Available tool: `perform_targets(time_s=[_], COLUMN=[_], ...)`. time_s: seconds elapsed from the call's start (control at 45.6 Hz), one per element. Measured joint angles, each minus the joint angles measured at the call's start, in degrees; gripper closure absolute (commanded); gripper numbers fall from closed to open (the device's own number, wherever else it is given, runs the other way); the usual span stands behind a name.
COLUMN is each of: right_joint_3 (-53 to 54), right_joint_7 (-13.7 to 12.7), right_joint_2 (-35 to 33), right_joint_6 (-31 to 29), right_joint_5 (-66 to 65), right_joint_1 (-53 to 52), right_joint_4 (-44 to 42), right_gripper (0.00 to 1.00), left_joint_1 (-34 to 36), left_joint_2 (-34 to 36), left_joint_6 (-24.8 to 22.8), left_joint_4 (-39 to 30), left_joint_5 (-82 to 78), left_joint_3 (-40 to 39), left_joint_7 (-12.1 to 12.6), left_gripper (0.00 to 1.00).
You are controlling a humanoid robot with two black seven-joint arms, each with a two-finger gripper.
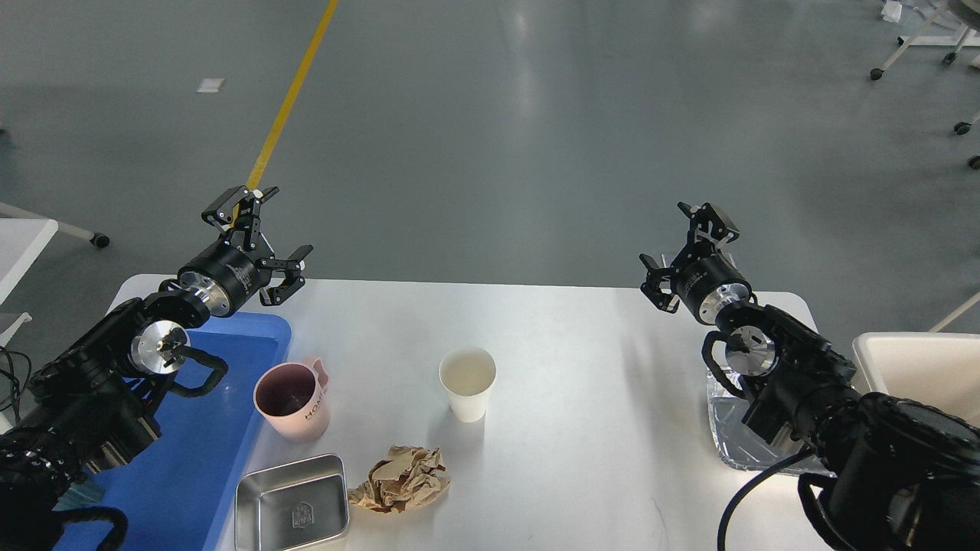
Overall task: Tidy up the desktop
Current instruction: 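Move the left gripper over the blue bin toward the pink mug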
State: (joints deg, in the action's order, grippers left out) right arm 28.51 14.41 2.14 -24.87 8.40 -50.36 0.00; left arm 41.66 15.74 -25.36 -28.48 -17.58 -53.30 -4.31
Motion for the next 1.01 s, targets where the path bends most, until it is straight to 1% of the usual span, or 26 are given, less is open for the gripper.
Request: perform_targets(time_s=[0.066,0.11,0.219,0.241,0.307,0.483,0.57,0.636,0.746,0.834,0.878,0.943,1.009], right_joint_3=[0.0,0.0,0.0,0.0,0.0,0.0,0.0,-0.1,-0.2,-0.3,-0.3,-0.3,-0.3], right_joint_7=[0.0,0.0,0.0,0.0,0.0,0.0,0.0,0.0,0.0,0.0,0.0,0.0,0.0], right_joint_2=[0.0,0.0,0.2,0.3,0.4,0.6,0.7,0.7,0.8,0.8,0.8,0.8,0.8], right_joint_6=[0.0,0.0,0.0,0.0,0.0,0.1,0.2,0.2,0.3,0.3,0.3,0.3,0.3], right_joint_5=[0.0,0.0,0.0,0.0,0.0,0.0,0.0,-0.1,-0.1,-0.1,-0.1,-0.1,-0.1], right_joint_1=[0.0,0.0,0.1,0.1,0.2,0.4,0.6,0.7,0.7,0.7,0.5,0.3,0.2], right_joint_4=[0.0,0.0,0.0,0.0,0.0,0.0,-0.1,-0.2,-0.2,-0.2,-0.2,-0.2,-0.2], right_gripper=[0.00,0.00,0.00,0.00,0.00,0.00,0.00,0.00,0.00,0.00,0.00,0.00,0.00], left_joint_1=[0.0,0.0,0.0,0.0,0.0,0.1,0.5,0.9,1.3,1.5,1.5,2.1,3.0], left_joint_2=[-0.2,-0.4,-0.6,-0.5,-0.3,-0.5,-0.8,-0.8,0.1,1.0,1.8,2.4,2.7], left_joint_6=[0.2,0.5,0.8,0.9,0.9,1.2,2.3,4.4,7.6,8.9,9.4,9.8,10.0], left_joint_4=[0.0,0.0,-0.1,-0.1,-0.1,0.0,0.0,-0.4,-0.6,-0.4,-0.4,-0.4,-0.4], left_joint_5=[0.0,0.0,-0.1,-0.1,-0.1,0.1,0.2,0.2,-0.1,-0.3,-0.4,-0.4,-0.2], left_joint_3=[0.0,0.0,0.0,0.1,0.6,1.1,1.3,1.9,2.7,3.3,4.3,6.5,8.1], left_joint_7=[0.0,-0.5,-4.1,-4.4,-4.6,-4.2,-3.2,-2.0,-1.2,-0.3,0.8,3.2,4.7], left_gripper=[0.02,0.02,0.02,0.02,0.02,0.02,0.02,0.02,0.02,0.02,0.02,0.02,0.02])
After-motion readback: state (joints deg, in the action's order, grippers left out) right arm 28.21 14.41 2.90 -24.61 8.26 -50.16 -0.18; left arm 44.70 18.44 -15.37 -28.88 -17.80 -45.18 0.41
